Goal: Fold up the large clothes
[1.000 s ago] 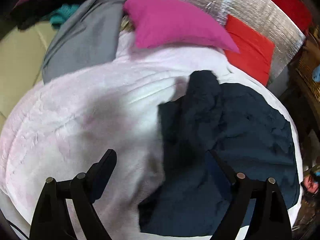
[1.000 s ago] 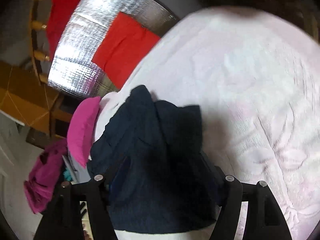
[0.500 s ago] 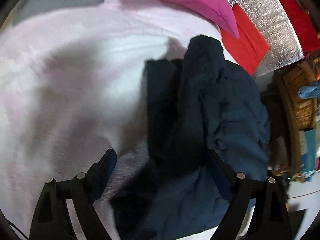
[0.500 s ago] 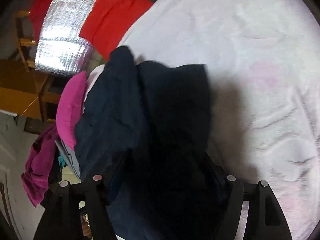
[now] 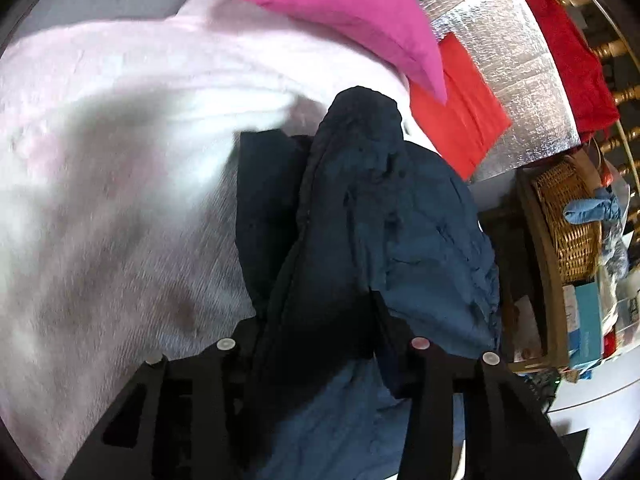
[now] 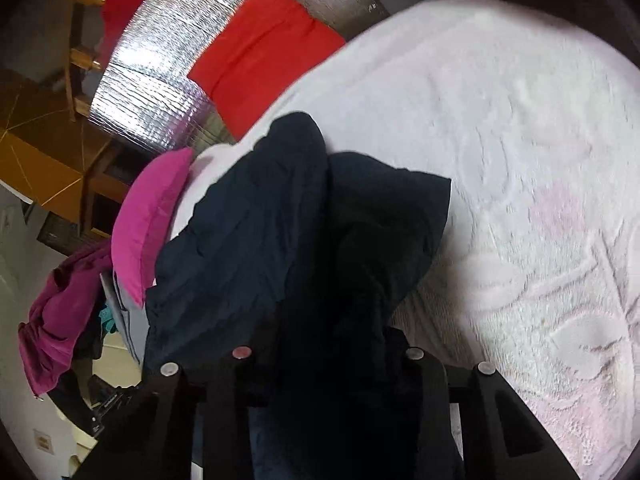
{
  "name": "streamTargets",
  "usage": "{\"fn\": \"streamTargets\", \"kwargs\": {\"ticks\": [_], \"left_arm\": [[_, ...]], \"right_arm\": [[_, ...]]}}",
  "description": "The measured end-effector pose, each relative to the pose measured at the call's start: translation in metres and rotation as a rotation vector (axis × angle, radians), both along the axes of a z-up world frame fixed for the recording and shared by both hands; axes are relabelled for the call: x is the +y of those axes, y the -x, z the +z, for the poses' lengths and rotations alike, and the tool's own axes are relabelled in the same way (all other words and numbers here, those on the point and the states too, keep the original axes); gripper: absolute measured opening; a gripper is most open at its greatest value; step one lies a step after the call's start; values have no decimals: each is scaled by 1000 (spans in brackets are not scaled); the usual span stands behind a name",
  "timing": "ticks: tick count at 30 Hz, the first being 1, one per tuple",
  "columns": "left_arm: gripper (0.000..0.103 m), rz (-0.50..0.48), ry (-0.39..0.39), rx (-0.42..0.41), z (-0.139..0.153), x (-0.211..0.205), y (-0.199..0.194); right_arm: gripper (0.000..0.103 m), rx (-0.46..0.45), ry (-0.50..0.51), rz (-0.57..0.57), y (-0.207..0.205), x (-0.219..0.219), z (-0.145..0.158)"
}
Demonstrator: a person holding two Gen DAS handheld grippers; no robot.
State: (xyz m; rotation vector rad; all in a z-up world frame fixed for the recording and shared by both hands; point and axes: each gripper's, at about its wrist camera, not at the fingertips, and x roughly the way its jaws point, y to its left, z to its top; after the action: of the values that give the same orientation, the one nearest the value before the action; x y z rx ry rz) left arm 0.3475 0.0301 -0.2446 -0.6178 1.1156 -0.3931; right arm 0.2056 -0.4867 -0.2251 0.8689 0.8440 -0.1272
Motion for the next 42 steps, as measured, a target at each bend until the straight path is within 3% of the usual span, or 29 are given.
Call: {"fn": "streamTargets", "kwargs": {"ticks": [2,5,8,13,17,23,27,29,31,35,37,39,42], "left_arm": [[48,14,-18,26,-9,-2,-1],[65,41,-58,59,-17,-7,-3],[66,40,-70,82,-13,-7,2],[68,47,-82,68,4,8,26],[70,63,-38,59,6,20,48],[69,105,-55,55,1,23,67],[48,130,-83,64,-9,34,68],[46,129,-71,65,-14,39,68],[46,123,-82,71,-19,37,63],[48,114,-75,100,-24,36,59],[48,122,-82,100,-19,36,60],[47,128,-131,58,-6,36,65],[51,150,-268,-109,31,28,75]], "right_arm": [[39,18,15,-9,-3,-1,-7],[52,64,-24,-7,-3,-4,-23],[59,83,-84,-17,6,-11,-20],[73,64,-88,-40,40,-24,-2],[74,65,-152,-49,62,-34,-3],[74,81,-195,4,70,-17,-14],[41,89,-142,36,62,-1,-15],[36,47,-93,44,65,5,-1],[36,31,-75,37,68,7,5],[36,121,-67,42,62,7,-12],[44,130,-100,41,63,1,-15],[51,143,-102,31,67,-4,-8],[60,127,-32,3,76,-9,10]]}}
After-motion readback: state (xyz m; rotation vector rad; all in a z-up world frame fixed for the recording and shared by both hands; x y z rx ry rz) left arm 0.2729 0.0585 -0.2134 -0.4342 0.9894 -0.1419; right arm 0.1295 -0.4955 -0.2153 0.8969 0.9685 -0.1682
